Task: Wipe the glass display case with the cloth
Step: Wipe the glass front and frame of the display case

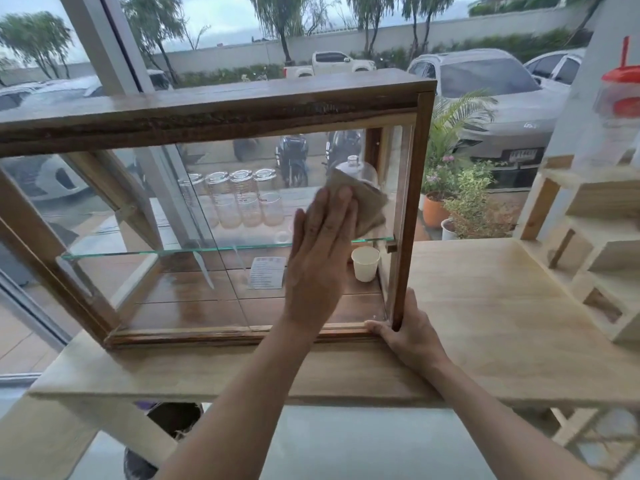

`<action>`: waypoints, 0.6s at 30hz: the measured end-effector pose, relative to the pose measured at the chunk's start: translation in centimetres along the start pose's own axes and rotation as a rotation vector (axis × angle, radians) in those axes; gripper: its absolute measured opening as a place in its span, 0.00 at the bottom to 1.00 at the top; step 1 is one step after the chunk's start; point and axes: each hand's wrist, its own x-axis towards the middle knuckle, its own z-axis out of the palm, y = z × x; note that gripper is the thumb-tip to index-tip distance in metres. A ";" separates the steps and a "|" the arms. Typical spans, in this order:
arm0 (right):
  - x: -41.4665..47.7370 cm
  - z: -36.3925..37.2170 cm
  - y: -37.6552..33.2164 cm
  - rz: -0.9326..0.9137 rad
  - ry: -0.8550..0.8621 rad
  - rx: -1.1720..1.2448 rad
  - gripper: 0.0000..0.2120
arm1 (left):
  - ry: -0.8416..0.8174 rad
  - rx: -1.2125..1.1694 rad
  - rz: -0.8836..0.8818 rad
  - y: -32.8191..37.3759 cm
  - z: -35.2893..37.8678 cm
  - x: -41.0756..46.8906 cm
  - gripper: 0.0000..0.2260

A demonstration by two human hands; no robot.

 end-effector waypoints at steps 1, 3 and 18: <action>0.0 0.0 0.0 -0.001 -0.006 0.004 0.27 | 0.026 -0.004 -0.081 -0.9 -0.3 -0.3 0.24; -0.1 0.0 -0.1 -0.007 0.001 0.002 0.27 | 0.026 -0.015 -0.199 -1.1 0.0 -2.9 0.25; -0.1 0.0 -0.3 -0.011 -0.009 0.010 0.26 | -0.081 -0.067 -0.207 4.4 2.4 -6.1 0.30</action>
